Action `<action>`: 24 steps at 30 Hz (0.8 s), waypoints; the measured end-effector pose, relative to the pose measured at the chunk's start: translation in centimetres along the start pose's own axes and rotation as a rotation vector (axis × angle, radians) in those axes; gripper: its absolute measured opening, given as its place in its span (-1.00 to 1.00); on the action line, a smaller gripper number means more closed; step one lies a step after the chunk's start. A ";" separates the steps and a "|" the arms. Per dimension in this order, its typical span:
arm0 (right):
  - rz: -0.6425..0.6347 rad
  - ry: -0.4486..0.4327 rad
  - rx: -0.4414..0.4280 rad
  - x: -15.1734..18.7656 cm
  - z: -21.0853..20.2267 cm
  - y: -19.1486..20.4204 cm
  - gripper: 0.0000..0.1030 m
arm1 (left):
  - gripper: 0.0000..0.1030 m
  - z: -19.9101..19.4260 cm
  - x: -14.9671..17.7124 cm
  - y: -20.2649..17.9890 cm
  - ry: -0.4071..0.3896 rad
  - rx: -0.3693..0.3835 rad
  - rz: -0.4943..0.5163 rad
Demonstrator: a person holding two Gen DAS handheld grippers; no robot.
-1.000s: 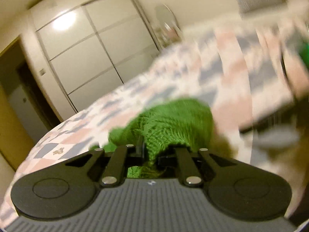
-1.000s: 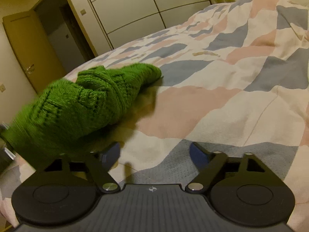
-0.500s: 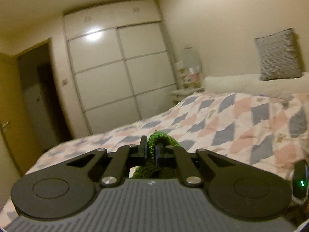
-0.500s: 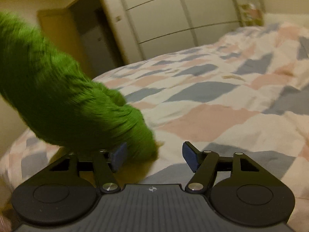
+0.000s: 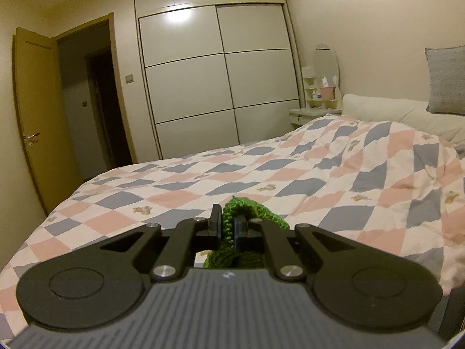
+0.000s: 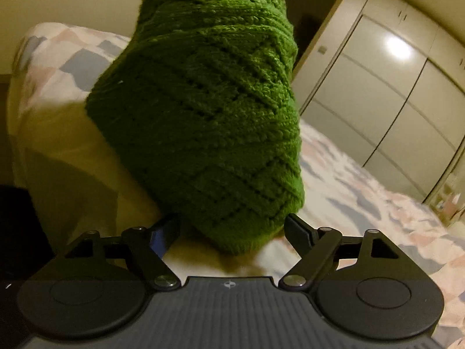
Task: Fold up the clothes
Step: 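Lift the green vest up with both grippers to shake it open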
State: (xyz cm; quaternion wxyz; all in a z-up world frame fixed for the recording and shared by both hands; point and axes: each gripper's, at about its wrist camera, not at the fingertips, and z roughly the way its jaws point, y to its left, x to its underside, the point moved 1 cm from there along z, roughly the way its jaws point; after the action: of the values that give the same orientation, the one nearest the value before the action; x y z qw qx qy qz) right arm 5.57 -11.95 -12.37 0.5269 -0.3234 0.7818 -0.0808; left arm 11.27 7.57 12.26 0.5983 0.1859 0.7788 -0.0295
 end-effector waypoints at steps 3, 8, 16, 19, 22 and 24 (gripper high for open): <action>0.068 -0.019 -0.003 -0.5 0.6 -1.2 -0.56 | -0.89 -0.3 0.6 0.2 0.002 -0.015 0.019; 0.234 -0.103 0.116 -1.3 -1.5 -5.7 -0.67 | -0.89 -1.5 0.6 0.5 -0.017 -0.044 0.051; 0.342 -0.355 0.333 -5.8 -8.8 -13.3 -0.69 | -0.89 -6.3 -2.4 0.4 -0.162 -0.082 0.061; 0.314 -0.439 0.400 -7.5 -11.9 -15.0 -0.69 | -0.89 -8.5 -3.9 0.5 -0.218 -0.098 0.063; 0.285 -0.503 0.450 -10.0 -14.8 -16.6 -0.69 | -0.89 -10.7 -5.3 0.3 -0.279 -0.100 0.067; 0.273 -0.533 0.470 -11.3 -16.5 -17.4 -0.68 | -0.89 -12.0 -6.1 0.0 -0.319 -0.095 0.074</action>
State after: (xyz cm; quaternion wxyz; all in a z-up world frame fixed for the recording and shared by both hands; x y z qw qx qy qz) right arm 1.06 -22.32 11.58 0.7774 -0.0965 0.6135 -0.1000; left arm 1.53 9.28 21.38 0.7231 0.1788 0.6672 0.0003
